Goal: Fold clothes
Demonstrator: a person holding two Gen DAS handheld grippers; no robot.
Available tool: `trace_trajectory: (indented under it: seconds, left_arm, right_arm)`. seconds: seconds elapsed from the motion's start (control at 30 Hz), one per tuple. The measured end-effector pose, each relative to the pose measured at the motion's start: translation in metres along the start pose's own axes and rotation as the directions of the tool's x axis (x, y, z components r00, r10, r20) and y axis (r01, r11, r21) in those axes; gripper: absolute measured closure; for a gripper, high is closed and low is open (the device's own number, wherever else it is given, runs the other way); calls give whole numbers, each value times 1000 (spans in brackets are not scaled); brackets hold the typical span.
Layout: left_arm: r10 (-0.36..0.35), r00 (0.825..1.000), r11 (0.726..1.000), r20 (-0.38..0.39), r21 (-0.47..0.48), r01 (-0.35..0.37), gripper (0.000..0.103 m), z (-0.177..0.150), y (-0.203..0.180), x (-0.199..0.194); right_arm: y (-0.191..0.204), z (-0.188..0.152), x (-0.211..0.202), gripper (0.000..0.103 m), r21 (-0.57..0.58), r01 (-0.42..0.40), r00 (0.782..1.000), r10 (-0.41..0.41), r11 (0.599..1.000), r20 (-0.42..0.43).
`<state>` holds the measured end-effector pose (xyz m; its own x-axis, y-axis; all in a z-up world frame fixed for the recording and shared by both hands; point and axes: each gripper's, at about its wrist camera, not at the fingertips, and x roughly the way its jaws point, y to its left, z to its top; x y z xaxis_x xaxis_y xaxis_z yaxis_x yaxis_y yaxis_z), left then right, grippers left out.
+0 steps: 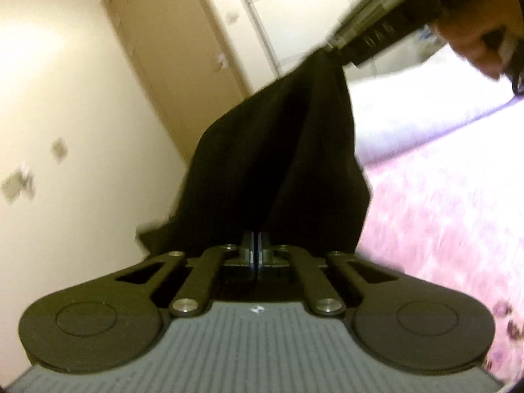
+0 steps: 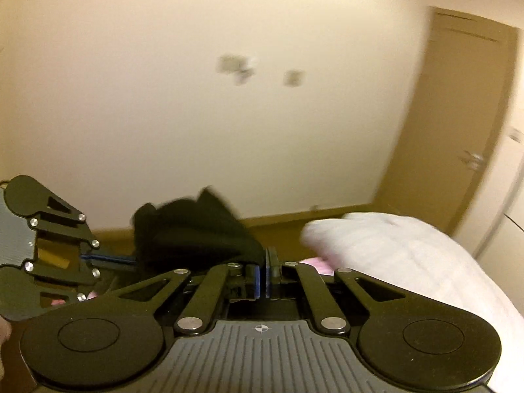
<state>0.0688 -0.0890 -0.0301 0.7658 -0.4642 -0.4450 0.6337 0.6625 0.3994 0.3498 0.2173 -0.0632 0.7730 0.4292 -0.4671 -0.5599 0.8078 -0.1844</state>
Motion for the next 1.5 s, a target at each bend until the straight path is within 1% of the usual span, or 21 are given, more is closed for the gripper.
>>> trace_trajectory:
  seconds: [0.1, 0.2, 0.27, 0.37, 0.47, 0.53, 0.6, 0.67, 0.77, 0.83, 0.93, 1.0, 1.07, 1.2, 1.3, 1.33, 1.37, 1.4, 1.43, 1.47, 1.5]
  left_arm:
    - [-70, 993, 997, 98, 50, 65, 103, 35, -17, -6]
    - [-182, 968, 982, 171, 91, 168, 103, 67, -54, -14]
    - [-280, 941, 958, 190, 116, 262, 103, 80, -89, -17]
    - [-420, 884, 906, 205, 154, 394, 103, 97, -141, -22]
    - [-529, 835, 846, 154, 167, 506, 102, 100, -198, -22]
    - [-568, 816, 820, 106, 165, 549, 100, 98, -234, -23]
    - [-579, 814, 811, 49, 141, 568, 98, 94, -266, -23]
    - [-565, 825, 818, -15, 115, 563, 96, 93, -303, -24]
    - [-513, 849, 849, -127, 72, 524, 93, 85, -359, -30]
    - [-484, 853, 868, -197, 12, 496, 86, 87, -389, -27]
    - [-474, 834, 875, -282, -45, 482, 79, 81, -420, -26]
    - [-468, 820, 872, -330, -24, 489, 74, 78, -438, -23]
    - [-459, 810, 867, -365, 14, 498, 67, 69, -448, -17]
    - [-433, 799, 857, -417, 84, 508, 57, 30, -456, -9]
    - [-430, 790, 842, -437, 122, 526, 51, 8, -446, 6]
    - [-435, 786, 834, -439, 132, 535, 50, 2, -441, 13]
    - [-443, 782, 825, -438, 143, 547, 47, -5, -438, 18]
    - [-450, 779, 815, -437, 154, 558, 45, -12, -434, 24]
    - [-459, 774, 804, -436, 166, 571, 44, -18, -431, 29]
    - [-470, 769, 791, -434, 180, 585, 44, -25, -429, 35]
    - [-480, 765, 778, -429, 194, 597, 44, -31, -428, 40]
  right_arm:
    - [-30, -4, -47, 102, 101, 101, 994, -104, 990, 28]
    - [-58, -20, -101, 102, 206, 206, 976, -216, 957, 26]
    - [-72, -35, -139, 102, 260, 277, 959, -284, 925, -13]
    - [-98, -81, -197, 102, 368, 379, 924, -371, 849, -96]
    - [-116, -132, -258, 102, 453, 464, 884, -430, 761, -183]
    - [-130, -175, -308, 102, 490, 520, 852, -462, 699, -245]
    - [-147, -223, -353, 102, 546, 560, 825, -474, 623, -306]
    - [-163, -272, -389, 102, 578, 588, 807, -462, 565, -369]
    - [-188, -354, -436, 102, 611, 630, 775, -428, 480, -464]
    - [-199, -406, -467, 102, 625, 656, 754, -400, 423, -521]
    - [-210, -475, -509, 102, 635, 697, 717, -353, 334, -601]
    - [-209, -510, -534, 102, 641, 722, 691, -322, 260, -647]
    - [-207, -533, -546, 102, 649, 734, 677, -280, 199, -680]
    - [-197, -548, -548, 102, 652, 733, 680, -241, 195, -692]
    - [-186, -540, -539, 98, 594, 775, 632, -258, 216, -730]
    - [-179, -539, -537, 87, 564, 798, 603, -267, 213, -752]
    - [-171, -538, -536, 70, 533, 820, 573, -276, 210, -772]
    - [-160, -537, -537, 60, 510, 837, 547, -283, 198, -788]
    - [-148, -538, -538, 47, 507, 844, 537, -289, 176, -793]
    - [-136, -538, -540, 45, 505, 850, 527, -293, 154, -798]
    - [-126, -540, -539, 44, 513, 848, 528, -290, 135, -798]
